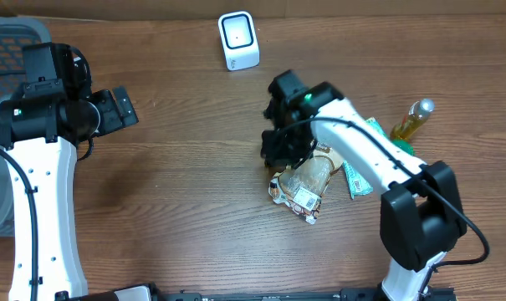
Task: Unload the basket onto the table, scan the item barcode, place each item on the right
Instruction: 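Lower the PanTree bag onto the table with the right gripper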
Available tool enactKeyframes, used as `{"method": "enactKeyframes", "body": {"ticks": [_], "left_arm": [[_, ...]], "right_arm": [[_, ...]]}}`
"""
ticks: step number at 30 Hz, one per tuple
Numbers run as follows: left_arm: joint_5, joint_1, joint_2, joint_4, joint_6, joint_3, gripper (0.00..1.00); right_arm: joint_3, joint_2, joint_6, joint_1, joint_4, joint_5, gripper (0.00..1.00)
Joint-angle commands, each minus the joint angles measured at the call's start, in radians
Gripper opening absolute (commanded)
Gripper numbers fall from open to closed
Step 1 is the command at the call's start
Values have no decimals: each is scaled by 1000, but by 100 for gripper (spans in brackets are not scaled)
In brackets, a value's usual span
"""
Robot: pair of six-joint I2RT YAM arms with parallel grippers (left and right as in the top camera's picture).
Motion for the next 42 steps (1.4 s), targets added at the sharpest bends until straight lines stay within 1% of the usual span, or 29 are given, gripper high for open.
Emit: {"method": "enactKeyframes", "body": {"ticks": [1,4,8,9,10,11,14,18,22,24,25,30,32,35,36,37,38,39,40,42], "left_arm": [[-4,3,2,3,19,13,100],[-4,3,2,3,19,13,100],[-4,3,2,3,19,13,100],[-4,3,2,3,19,13,100],[-4,3,2,3,19,13,99],[-4,3,2,3,19,13,100],[-4,3,2,3,19,13,100],[-4,3,2,3,19,13,100],[-4,3,2,3,19,13,100],[-4,3,2,3,19,13,100],[-4,3,2,3,19,13,100],[-4,3,2,3,19,13,100],[-4,3,2,3,19,13,99],[-4,3,2,3,19,13,99],[-4,3,2,3,19,13,100],[-4,3,2,3,19,13,100],[-4,3,2,3,19,13,100],[-4,3,2,3,19,13,100],[-4,3,2,3,19,13,100],[-4,3,2,3,19,13,100]], "right_arm": [[-62,-6,94,23,35,66,8],[-111,-6,154,32,54,151,10],[-152,-6,161,32,46,213,11],[-153,-6,161,32,26,237,11],[-153,-6,161,31,2,267,5],[-153,-6,161,30,-31,307,4],[-153,-7,161,31,-98,373,4],[-153,-7,160,30,-141,405,8],[-153,-7,161,31,-125,405,8],[-151,-7,161,32,-121,393,6],[-149,-8,161,32,-116,379,4],[-138,-45,161,31,-41,368,4],[-129,-63,162,31,-12,368,5],[-116,-71,161,17,35,371,10],[-115,-71,161,11,53,371,13],[-116,-71,161,4,66,371,20],[-116,-71,161,-2,75,371,36],[-116,-71,161,-7,84,371,68],[-116,-71,160,-13,91,372,83],[-117,-71,161,-24,99,371,95]]}}
